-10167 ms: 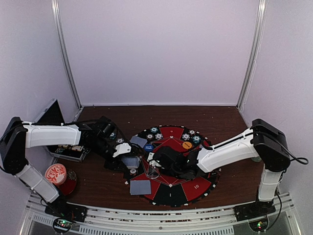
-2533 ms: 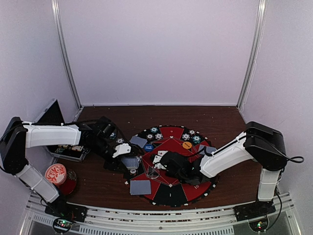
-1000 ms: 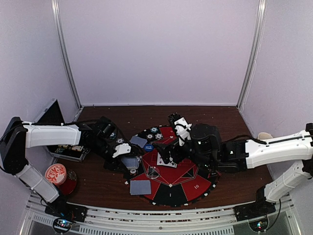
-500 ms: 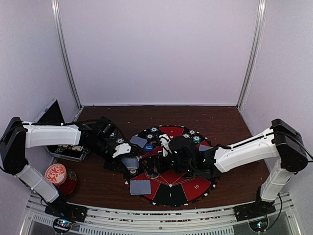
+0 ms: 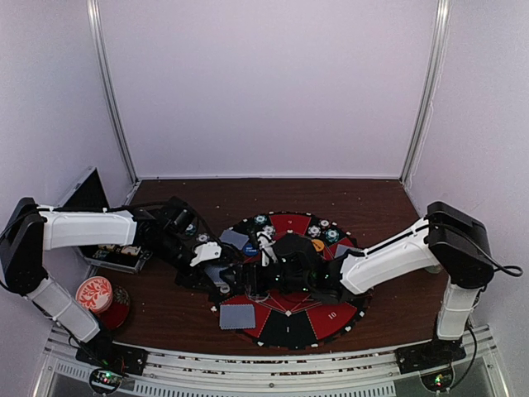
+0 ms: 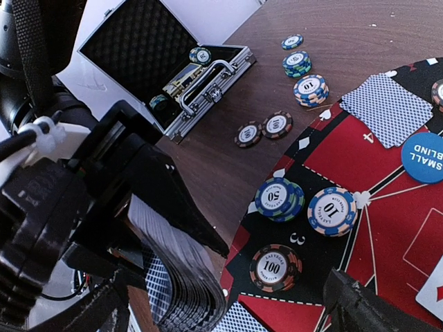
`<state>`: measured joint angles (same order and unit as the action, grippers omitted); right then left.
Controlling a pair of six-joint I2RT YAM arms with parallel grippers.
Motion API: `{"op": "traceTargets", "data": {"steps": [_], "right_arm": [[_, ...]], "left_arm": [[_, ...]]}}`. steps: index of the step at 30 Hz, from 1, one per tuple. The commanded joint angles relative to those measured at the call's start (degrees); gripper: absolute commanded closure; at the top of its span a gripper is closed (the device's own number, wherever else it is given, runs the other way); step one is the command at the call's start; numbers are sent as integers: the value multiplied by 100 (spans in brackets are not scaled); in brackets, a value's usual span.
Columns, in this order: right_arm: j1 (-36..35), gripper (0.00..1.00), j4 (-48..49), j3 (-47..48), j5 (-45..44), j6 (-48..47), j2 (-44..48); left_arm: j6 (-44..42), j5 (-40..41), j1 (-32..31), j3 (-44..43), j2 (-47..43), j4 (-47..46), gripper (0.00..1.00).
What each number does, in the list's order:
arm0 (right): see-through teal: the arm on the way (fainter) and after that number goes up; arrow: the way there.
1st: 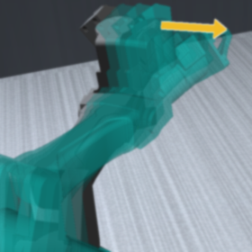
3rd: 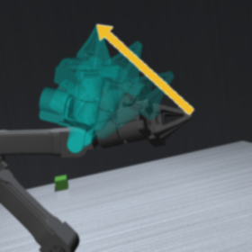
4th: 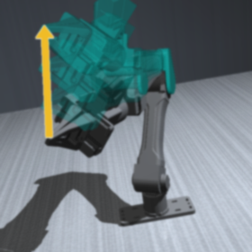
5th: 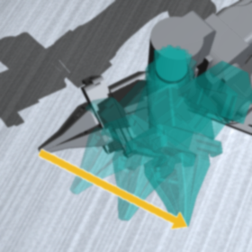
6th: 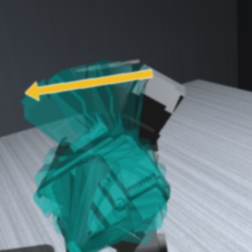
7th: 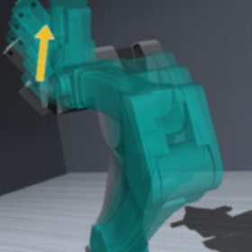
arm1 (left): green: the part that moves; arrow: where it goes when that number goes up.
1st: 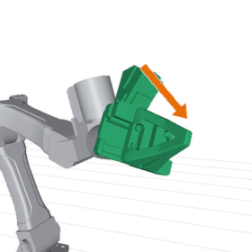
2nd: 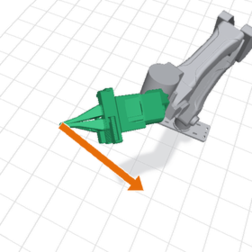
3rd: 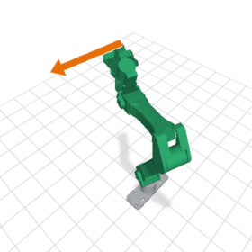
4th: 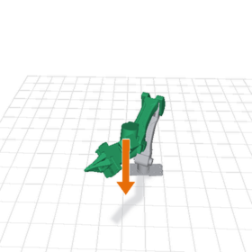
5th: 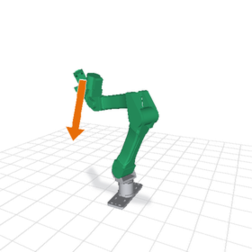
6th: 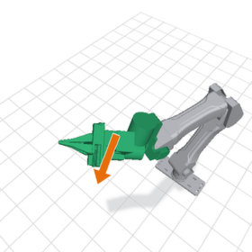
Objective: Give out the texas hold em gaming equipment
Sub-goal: Pick up the poker card from the face-down deck piles.
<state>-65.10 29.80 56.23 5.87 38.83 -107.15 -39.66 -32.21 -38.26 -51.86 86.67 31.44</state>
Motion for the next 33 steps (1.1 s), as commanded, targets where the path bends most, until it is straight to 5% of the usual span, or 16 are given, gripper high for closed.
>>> {"op": "traceTargets", "data": {"steps": [1, 14, 33], "right_arm": [[28, 1, 420, 253, 26, 204, -199], [32, 11, 96, 629, -682, 444, -646], [191, 37, -100, 29, -1217, 473, -16]], "left_arm": [[-100, -155, 4, -24, -100, -40, 61], [-121, -184, 8, -31, -66, -24, 61], [-122, -168, 9, -42, -39, -24, 61]]}}
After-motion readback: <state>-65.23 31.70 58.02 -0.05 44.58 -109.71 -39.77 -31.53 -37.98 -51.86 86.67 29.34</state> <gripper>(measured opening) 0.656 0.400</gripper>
